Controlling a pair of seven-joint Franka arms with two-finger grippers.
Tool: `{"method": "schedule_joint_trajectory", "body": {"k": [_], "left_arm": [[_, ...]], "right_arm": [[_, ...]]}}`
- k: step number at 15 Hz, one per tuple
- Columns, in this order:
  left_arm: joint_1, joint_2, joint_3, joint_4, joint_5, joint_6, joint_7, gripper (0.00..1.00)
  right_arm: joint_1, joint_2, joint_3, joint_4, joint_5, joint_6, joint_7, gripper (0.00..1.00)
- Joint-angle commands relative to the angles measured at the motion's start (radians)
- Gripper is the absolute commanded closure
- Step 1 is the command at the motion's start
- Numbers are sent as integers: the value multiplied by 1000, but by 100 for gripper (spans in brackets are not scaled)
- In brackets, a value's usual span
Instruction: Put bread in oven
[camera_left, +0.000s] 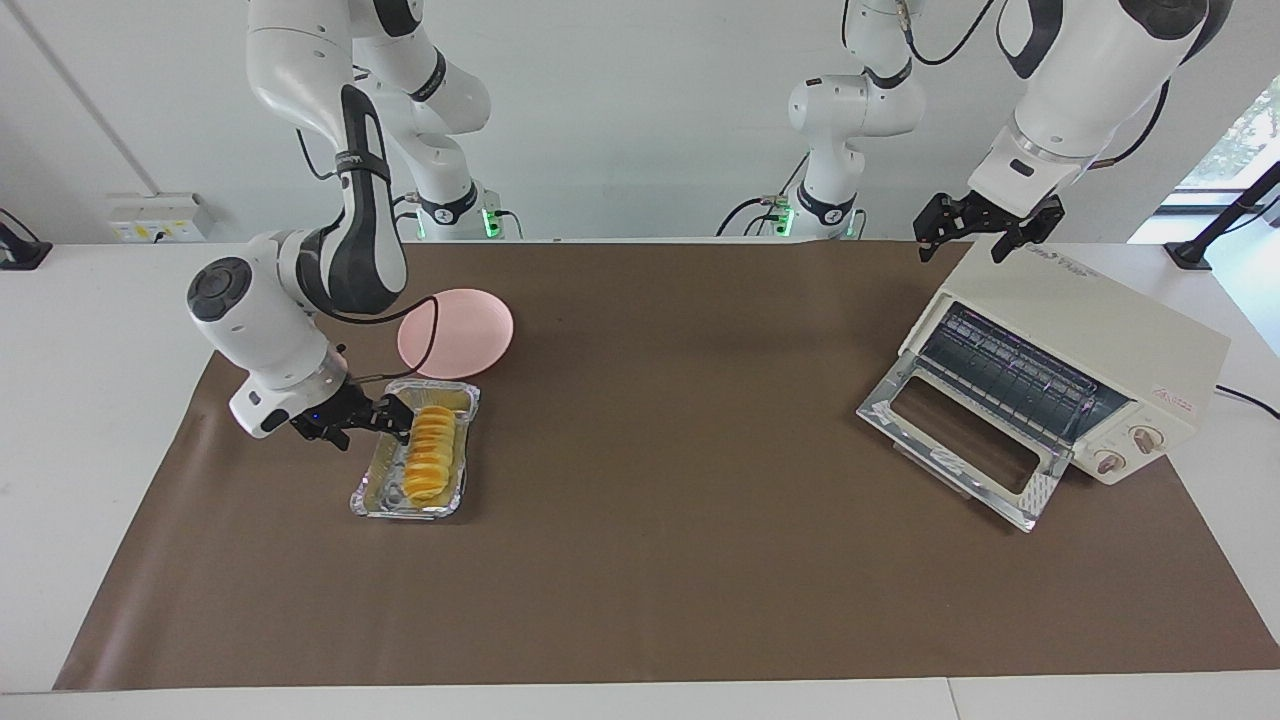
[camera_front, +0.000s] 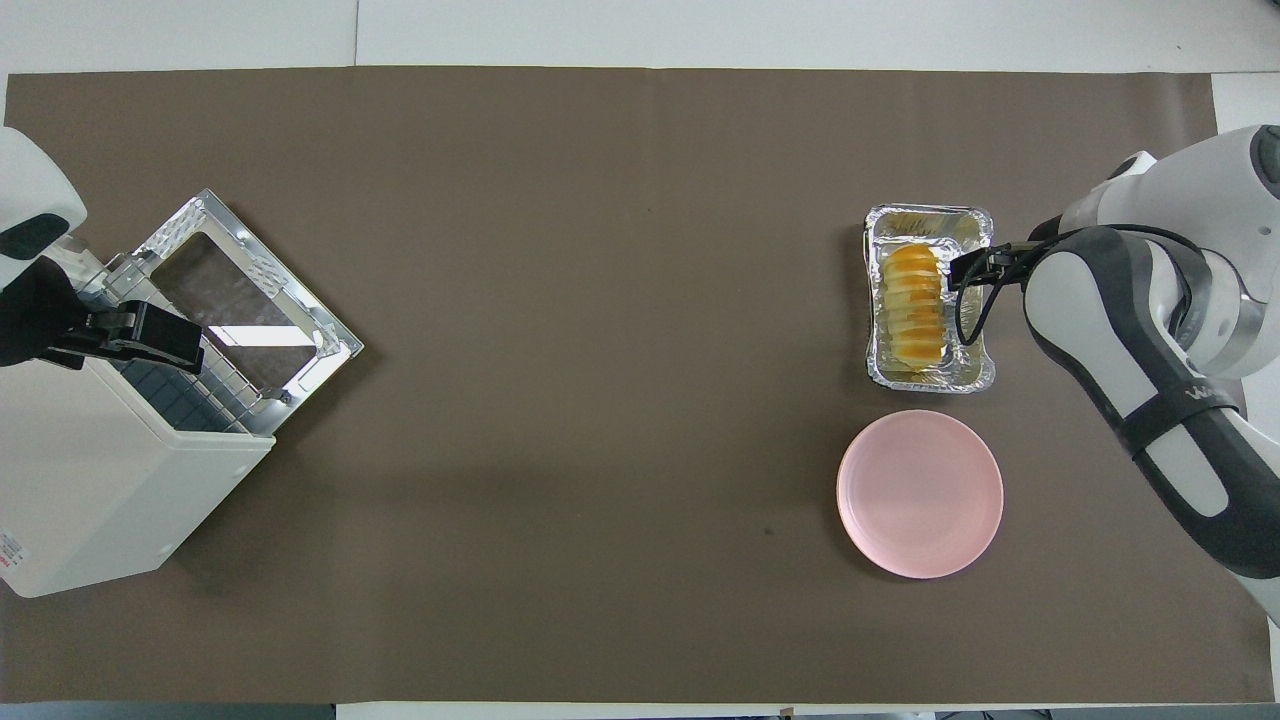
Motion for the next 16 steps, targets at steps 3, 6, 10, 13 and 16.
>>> {"method": "schedule_joint_trajectory", "body": {"k": [3, 6, 10, 13, 16], "left_arm": [[15, -29, -9, -30, -13, 21, 7, 0], [15, -29, -9, -30, -13, 21, 7, 0], [15, -29, -9, -30, -13, 21, 7, 0], [15, -29, -9, -30, -13, 21, 7, 0], [15, -29, -9, -30, -13, 21, 7, 0]], "right_arm": [[-36, -38, 9, -118, -16, 48, -48, 3], [-53, -46, 9, -150, -14, 60, -175, 48], [-57, -46, 9, -157, -3, 77, -197, 100], [-47, -43, 11, -108, 1, 66, -156, 100], [-10, -37, 21, -49, 1, 59, -114, 100]]}}
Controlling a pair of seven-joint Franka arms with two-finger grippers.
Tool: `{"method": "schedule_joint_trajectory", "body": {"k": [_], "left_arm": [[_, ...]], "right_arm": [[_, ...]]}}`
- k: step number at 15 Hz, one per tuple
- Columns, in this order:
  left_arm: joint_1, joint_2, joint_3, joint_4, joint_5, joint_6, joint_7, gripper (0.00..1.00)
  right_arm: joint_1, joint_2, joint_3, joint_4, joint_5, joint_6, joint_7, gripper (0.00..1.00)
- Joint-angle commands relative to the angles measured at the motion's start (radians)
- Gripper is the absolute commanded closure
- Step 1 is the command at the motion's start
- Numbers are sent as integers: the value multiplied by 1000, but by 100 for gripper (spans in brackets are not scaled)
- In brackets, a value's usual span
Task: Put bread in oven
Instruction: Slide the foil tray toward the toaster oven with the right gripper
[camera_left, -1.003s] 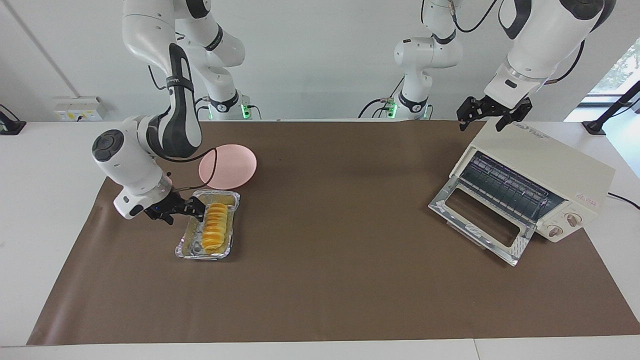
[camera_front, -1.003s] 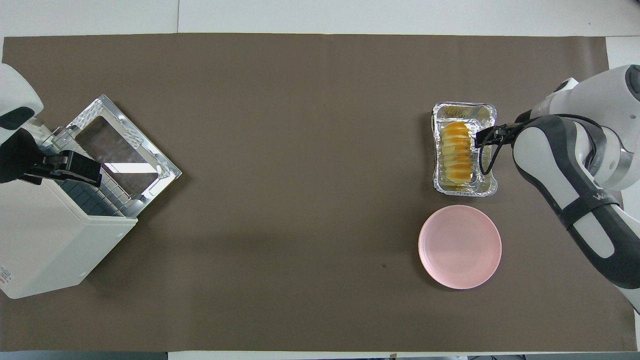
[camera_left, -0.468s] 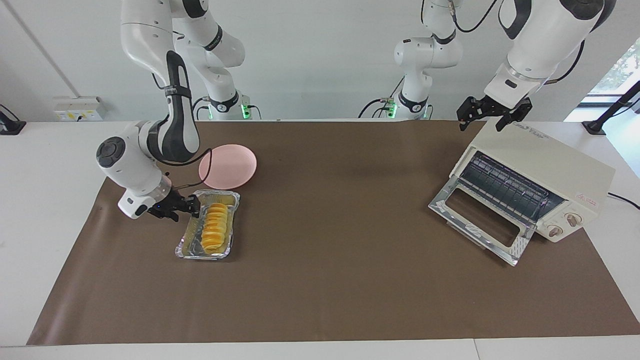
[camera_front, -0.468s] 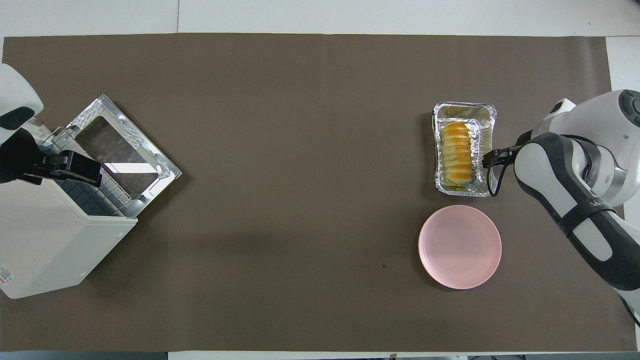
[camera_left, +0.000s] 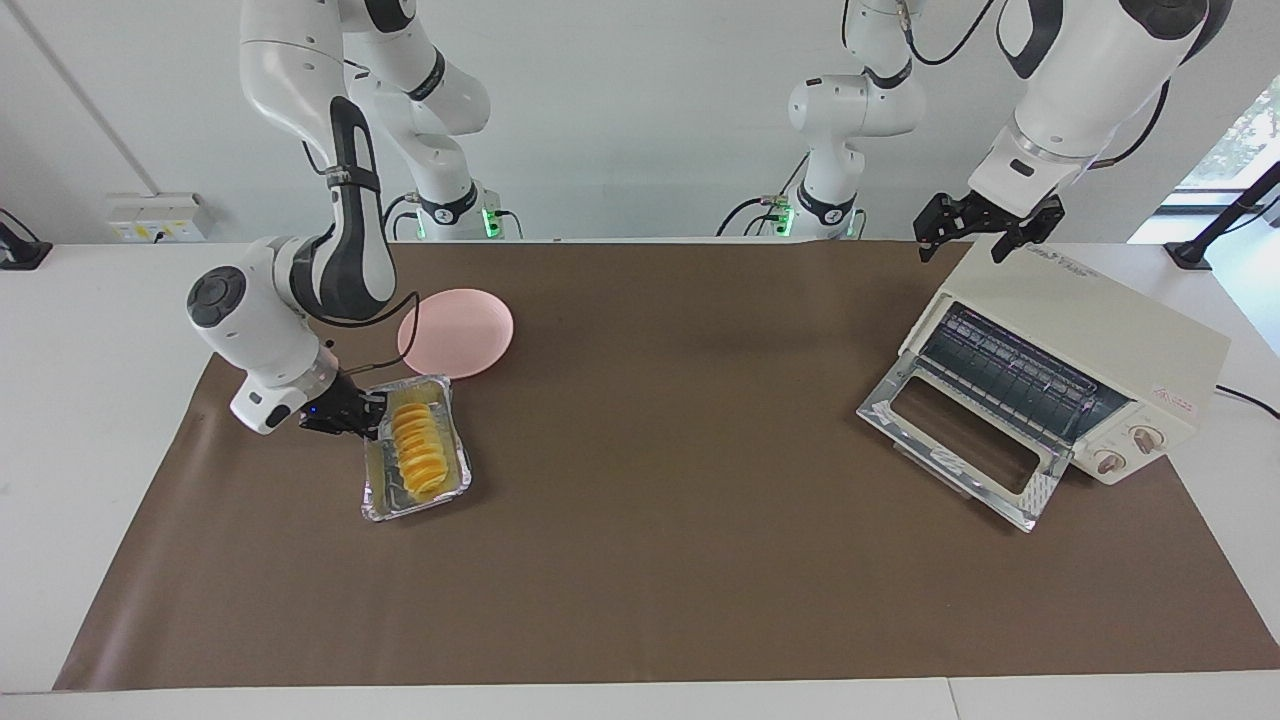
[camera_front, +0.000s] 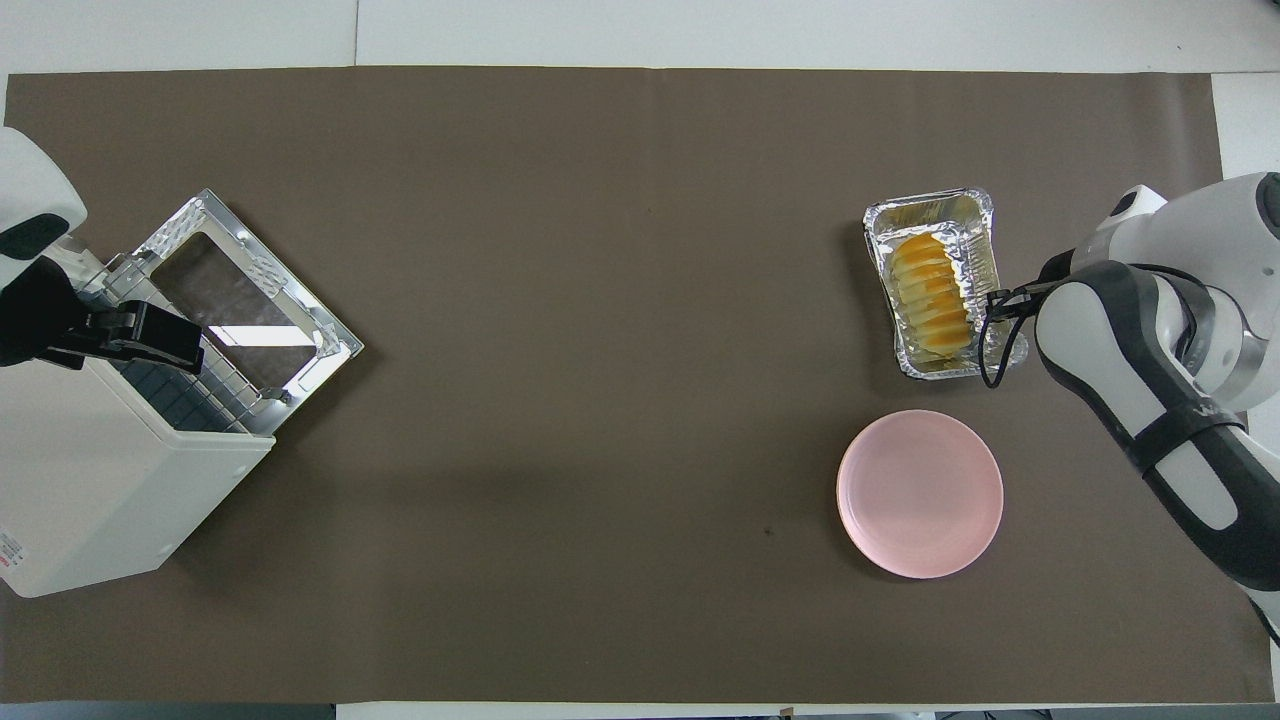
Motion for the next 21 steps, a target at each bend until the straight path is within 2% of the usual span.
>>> {"method": "schedule_joint_trajectory", "body": {"k": [1, 3, 9, 13, 16, 21], "left_arm": [[15, -29, -9, -30, -13, 21, 5, 0], [15, -29, -9, -30, -13, 21, 5, 0], [16, -29, -9, -30, -13, 21, 7, 0], [15, -29, -9, -30, -13, 21, 5, 0], [15, -29, -9, -30, -13, 21, 7, 0], [16, -29, -9, -30, -13, 21, 7, 0]], "right_arm": [[51, -7, 8, 51, 3, -6, 49, 100], [104, -7, 10, 90, 1, -26, 142, 100], [397, 22, 10, 257, 35, -82, 565, 100], [531, 65, 8, 269, 88, -46, 698, 100], [589, 131, 8, 289, 93, 34, 750, 100], [628, 173, 8, 265, 90, 92, 784, 100]]}}
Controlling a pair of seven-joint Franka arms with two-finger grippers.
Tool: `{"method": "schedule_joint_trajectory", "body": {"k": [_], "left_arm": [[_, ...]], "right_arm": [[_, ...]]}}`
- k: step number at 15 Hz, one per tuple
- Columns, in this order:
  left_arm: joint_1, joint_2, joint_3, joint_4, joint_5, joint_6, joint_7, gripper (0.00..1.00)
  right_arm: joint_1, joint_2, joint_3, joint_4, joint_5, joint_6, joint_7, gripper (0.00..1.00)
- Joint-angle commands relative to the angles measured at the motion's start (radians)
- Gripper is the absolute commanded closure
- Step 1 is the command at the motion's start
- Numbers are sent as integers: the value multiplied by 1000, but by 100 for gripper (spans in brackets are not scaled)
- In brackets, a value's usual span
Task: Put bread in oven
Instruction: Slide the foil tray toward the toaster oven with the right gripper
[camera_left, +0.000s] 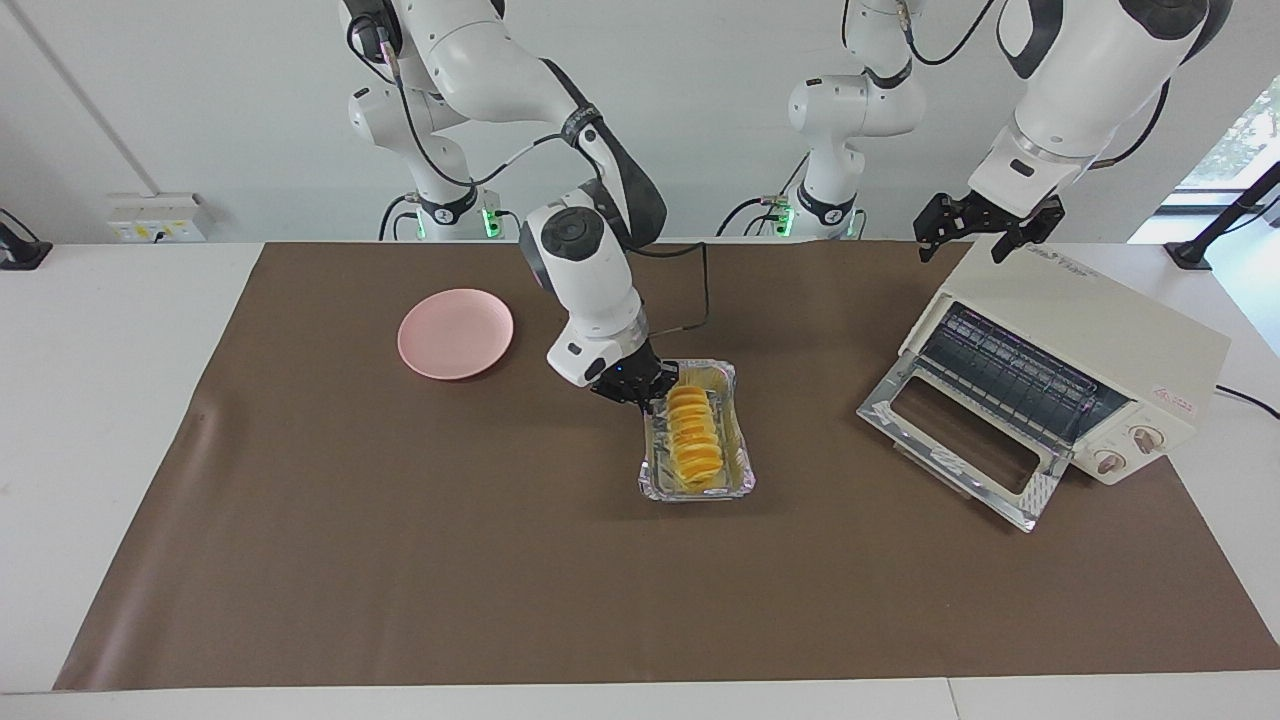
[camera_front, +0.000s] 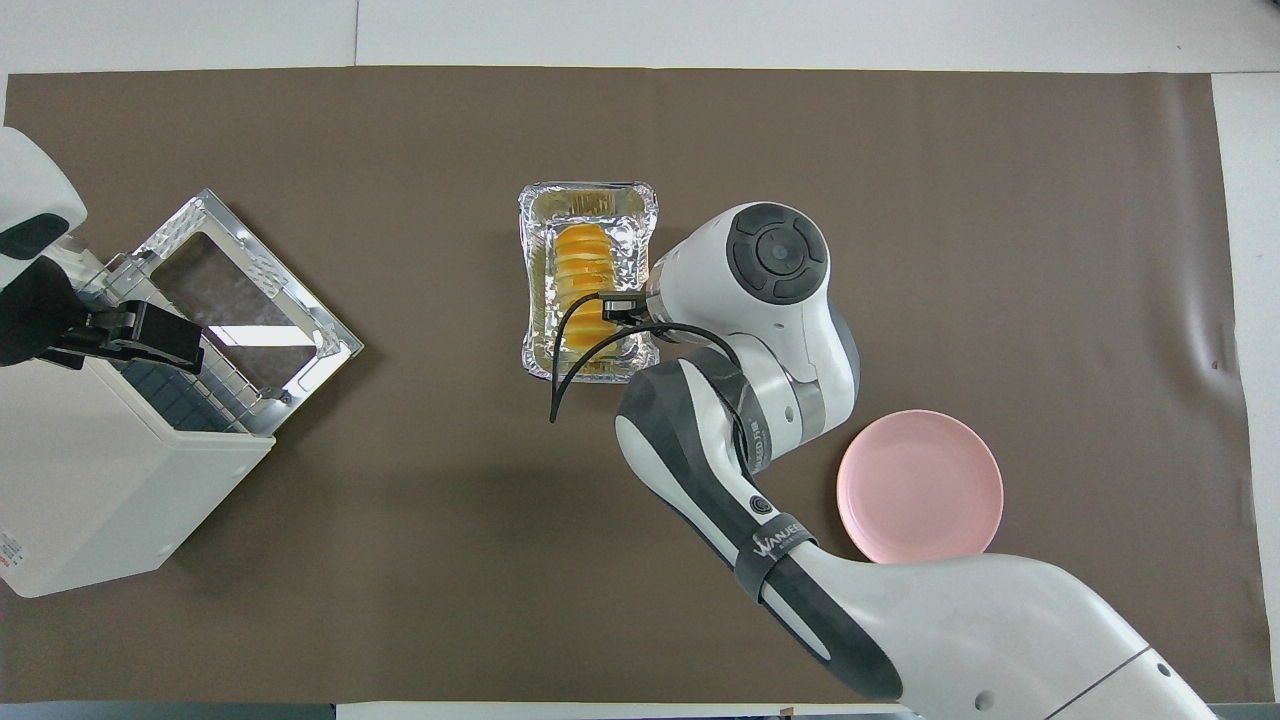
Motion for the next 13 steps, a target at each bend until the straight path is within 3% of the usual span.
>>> {"method": "schedule_joint_trajectory", "body": {"k": [1, 4, 8, 9, 11, 13], "left_arm": [[15, -29, -9, -30, -13, 21, 5, 0], [15, -29, -9, -30, -13, 21, 7, 0], [15, -29, -9, -30, -13, 21, 7, 0], [15, -29, -9, -30, -13, 21, 7, 0], [15, -29, -9, -30, -13, 21, 7, 0], [16, -29, -9, -30, -13, 21, 7, 0]], "right_arm": [[21, 22, -6, -21, 24, 62, 24, 100], [27, 19, -6, -87, 21, 128, 22, 100], [27, 11, -6, -121, 23, 130, 22, 100], [27, 9, -6, -126, 23, 127, 24, 79], [24, 8, -7, -117, 23, 113, 27, 1], [10, -1, -15, -82, 10, 51, 21, 0]]}}
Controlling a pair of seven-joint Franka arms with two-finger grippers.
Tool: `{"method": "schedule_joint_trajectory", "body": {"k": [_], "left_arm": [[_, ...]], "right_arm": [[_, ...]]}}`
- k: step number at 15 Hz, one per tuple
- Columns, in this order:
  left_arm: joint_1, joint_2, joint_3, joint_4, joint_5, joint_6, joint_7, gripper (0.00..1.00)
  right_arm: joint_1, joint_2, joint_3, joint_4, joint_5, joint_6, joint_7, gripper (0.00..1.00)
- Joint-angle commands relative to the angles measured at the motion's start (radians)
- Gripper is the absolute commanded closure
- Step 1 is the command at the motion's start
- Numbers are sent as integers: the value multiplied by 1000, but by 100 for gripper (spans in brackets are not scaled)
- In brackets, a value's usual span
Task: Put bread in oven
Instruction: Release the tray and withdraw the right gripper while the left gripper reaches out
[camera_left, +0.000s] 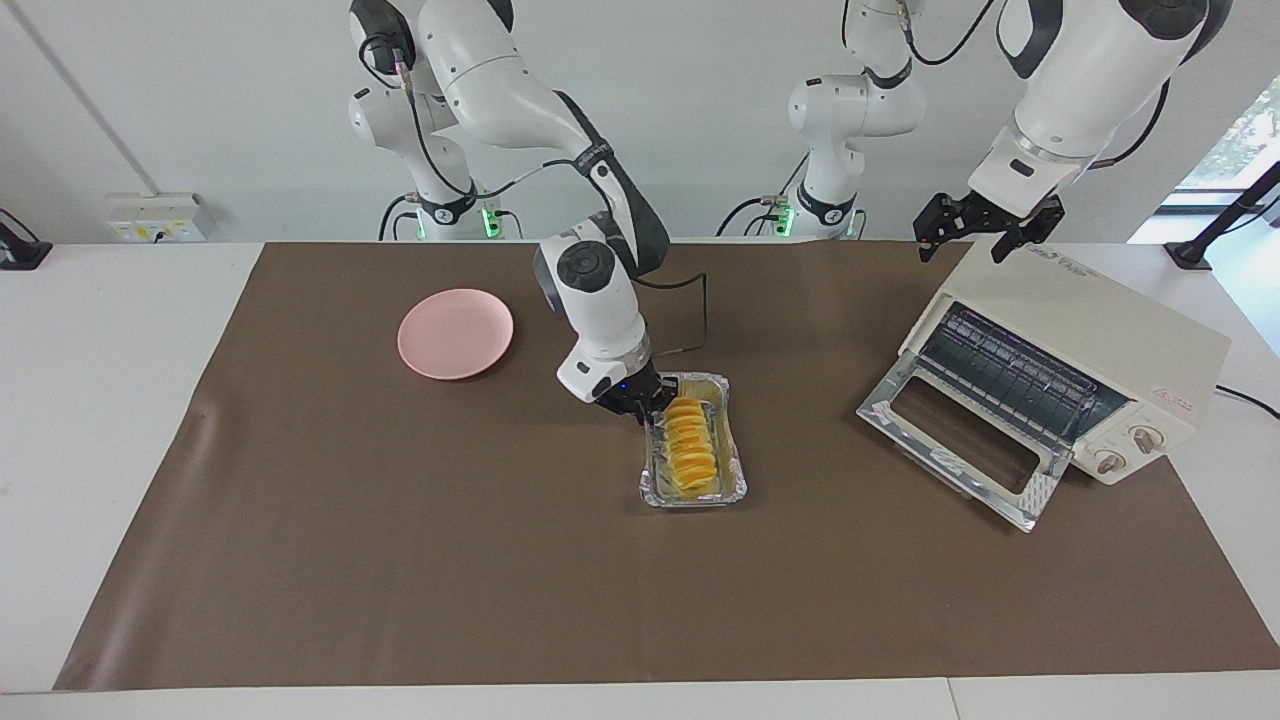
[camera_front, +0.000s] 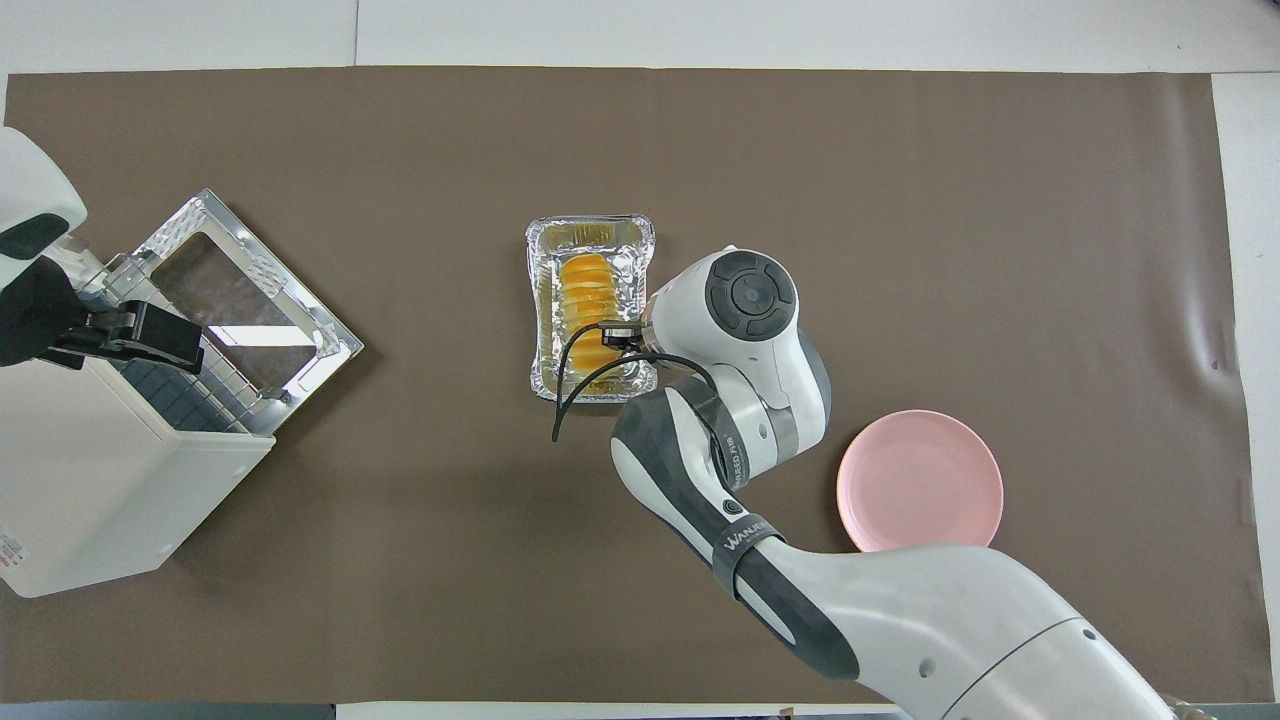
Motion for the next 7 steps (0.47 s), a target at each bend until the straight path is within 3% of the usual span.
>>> {"method": "schedule_joint_trajectory", "body": {"k": [1, 7], "left_arm": [[15, -29, -9, -30, -13, 21, 7, 0], [12, -29, -11, -30, -13, 23, 5, 0]], "right_arm": [[-24, -43, -11, 40, 7, -117, 5, 0], [-205, -254, -25, 84, -24, -467, -130, 0]]}}
